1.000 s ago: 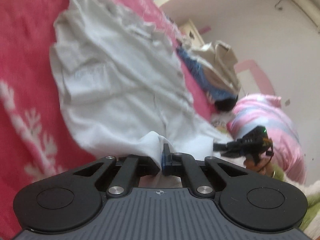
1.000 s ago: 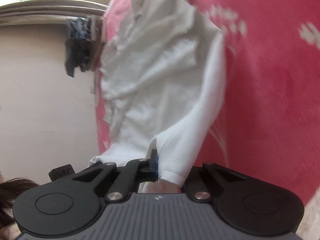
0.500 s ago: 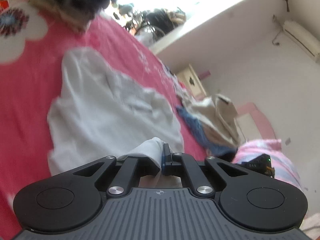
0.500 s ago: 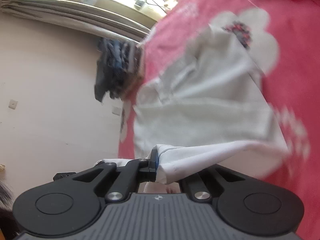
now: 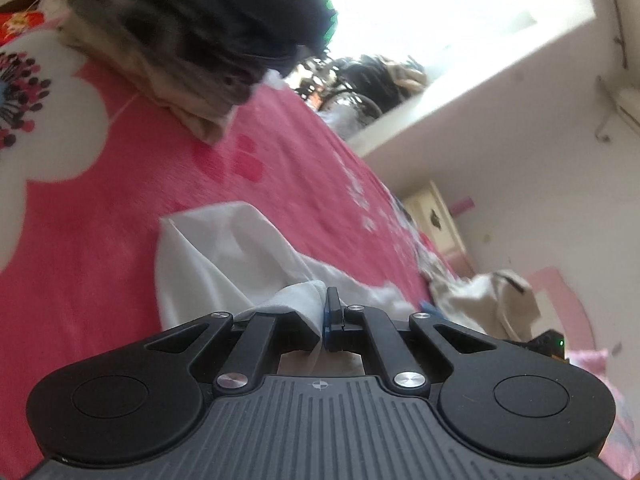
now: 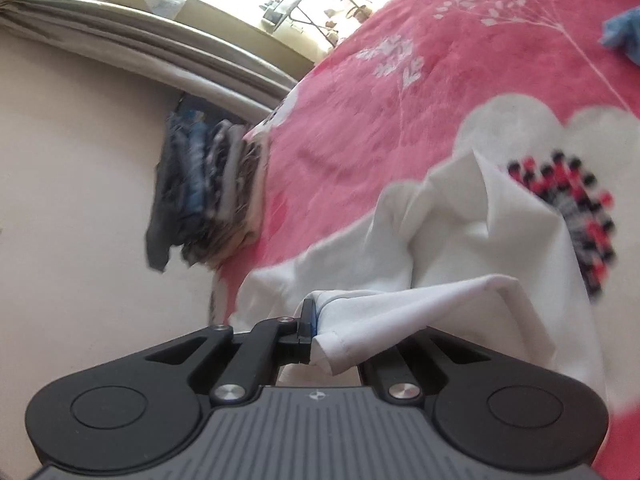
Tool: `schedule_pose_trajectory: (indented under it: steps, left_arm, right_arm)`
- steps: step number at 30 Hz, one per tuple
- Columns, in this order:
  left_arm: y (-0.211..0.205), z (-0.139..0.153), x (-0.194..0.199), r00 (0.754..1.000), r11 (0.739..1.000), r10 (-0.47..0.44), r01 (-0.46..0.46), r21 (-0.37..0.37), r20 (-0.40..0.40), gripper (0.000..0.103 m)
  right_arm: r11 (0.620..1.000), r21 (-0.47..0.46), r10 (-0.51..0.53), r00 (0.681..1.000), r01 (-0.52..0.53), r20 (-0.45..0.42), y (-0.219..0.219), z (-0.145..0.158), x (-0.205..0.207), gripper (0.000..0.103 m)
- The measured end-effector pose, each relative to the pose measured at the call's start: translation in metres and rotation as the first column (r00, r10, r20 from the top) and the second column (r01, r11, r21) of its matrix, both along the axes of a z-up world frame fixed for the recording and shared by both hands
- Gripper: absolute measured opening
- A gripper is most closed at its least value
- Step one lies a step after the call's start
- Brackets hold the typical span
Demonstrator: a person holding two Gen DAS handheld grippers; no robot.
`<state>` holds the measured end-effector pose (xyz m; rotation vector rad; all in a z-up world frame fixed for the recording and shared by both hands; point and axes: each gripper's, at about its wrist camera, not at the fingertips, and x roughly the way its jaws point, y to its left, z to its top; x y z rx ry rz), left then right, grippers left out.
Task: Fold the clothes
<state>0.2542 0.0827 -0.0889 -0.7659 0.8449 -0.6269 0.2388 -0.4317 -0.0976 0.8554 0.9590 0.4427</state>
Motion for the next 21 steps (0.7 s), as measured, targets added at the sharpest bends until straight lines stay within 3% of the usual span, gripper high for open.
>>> schedule_pose_trajectory:
  steps: [3, 5, 7, 8, 10, 11, 13, 15, 21]
  left_arm:
    - [0.004, -0.019, 0.019, 0.998, 0.999, 0.028, -0.030, -0.032, -0.065, 0.002]
    - [0.007, -0.032, 0.032, 0.993, 0.997, 0.045, -0.052, -0.055, -0.109, 0.005]
    - [0.013, -0.039, 0.037, 0.987, 0.989, 0.056, -0.075, -0.124, -0.151, 0.023]
    - [0.017, -0.041, 0.038, 0.984, 0.982, 0.073, -0.099, -0.161, -0.160, 0.026]
    - [0.023, -0.043, 0.040, 0.979, 0.967, 0.100, -0.138, -0.215, -0.178, 0.034]
    - [0.025, -0.043, 0.040, 0.976, 0.960, 0.110, -0.153, -0.234, -0.187, 0.035]
    - [0.029, -0.042, 0.041, 0.970, 0.945, 0.130, -0.184, -0.271, -0.205, 0.037]
    - [0.033, -0.042, 0.042, 0.963, 0.927, 0.150, -0.216, -0.308, -0.224, 0.044]
    - [0.045, -0.041, 0.046, 0.938, 0.860, 0.201, -0.307, -0.407, -0.282, 0.050]
  right_arm:
    - [0.999, 0.012, -0.031, 0.999, 0.031, -0.022, 0.002, -0.019, 0.028, 0.003]
    - [0.994, 0.087, -0.053, 0.996, 0.060, -0.078, -0.002, -0.037, 0.043, 0.005]
    - [0.972, 0.199, -0.093, 0.985, 0.121, -0.146, -0.011, -0.054, 0.052, 0.012]
    - [0.953, 0.262, -0.107, 0.979, 0.151, -0.174, -0.015, -0.062, 0.055, 0.016]
    - [0.904, 0.368, -0.150, 0.967, 0.218, -0.204, -0.022, -0.073, 0.056, 0.058]
    - [0.873, 0.418, -0.170, 0.960, 0.251, -0.222, -0.026, -0.078, 0.057, 0.063]
    - [0.813, 0.495, -0.198, 0.946, 0.305, -0.258, -0.030, -0.088, 0.056, 0.065]
    - [0.793, 0.507, -0.205, 0.932, 0.338, -0.299, -0.029, -0.093, 0.055, 0.069]
    - [0.826, 0.481, -0.188, 0.949, 0.293, -0.254, -0.028, -0.075, 0.048, 0.070]
